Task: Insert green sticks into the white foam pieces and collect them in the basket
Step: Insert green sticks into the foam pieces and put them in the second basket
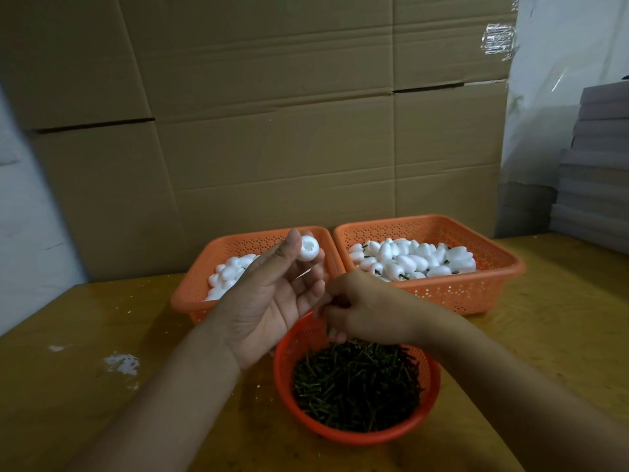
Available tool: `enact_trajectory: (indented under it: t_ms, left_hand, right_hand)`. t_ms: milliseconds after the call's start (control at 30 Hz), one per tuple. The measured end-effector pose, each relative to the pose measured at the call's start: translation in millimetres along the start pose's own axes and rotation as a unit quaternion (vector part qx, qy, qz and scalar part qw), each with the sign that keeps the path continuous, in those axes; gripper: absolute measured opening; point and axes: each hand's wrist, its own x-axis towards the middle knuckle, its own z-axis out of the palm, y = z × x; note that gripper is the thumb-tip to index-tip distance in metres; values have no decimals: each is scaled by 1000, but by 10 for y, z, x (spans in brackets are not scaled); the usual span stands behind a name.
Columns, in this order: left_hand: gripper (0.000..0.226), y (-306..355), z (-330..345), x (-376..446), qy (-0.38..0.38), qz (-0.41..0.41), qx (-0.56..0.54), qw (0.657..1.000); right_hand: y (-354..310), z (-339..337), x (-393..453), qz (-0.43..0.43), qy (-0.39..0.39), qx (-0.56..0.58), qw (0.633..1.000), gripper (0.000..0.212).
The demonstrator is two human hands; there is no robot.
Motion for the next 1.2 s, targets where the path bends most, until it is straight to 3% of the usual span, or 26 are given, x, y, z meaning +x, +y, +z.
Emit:
enact_trajectory:
  t_ms: [200,400,667,933,1200]
  left_hand:
    - [23,31,-42,18,-25,6,6,1000]
    - [19,68,-43,12,-19,16,18,1000]
    - [18,62,-15,7,18,20,13,1000]
    - [12,55,-41,5,12,38,15,999]
    - [32,58,-52,7,-2,43,26,999]
  right_hand:
    - [0,-69,-10,38,-6,301,953,37]
    - [10,-118,-6,51,4,456,889,16]
    - [-51,-109,42,76,109,428,894,20]
    - [-160,-149,27,-13,185,474,861,19]
    - [-117,-162,33,-49,198,442,873,24]
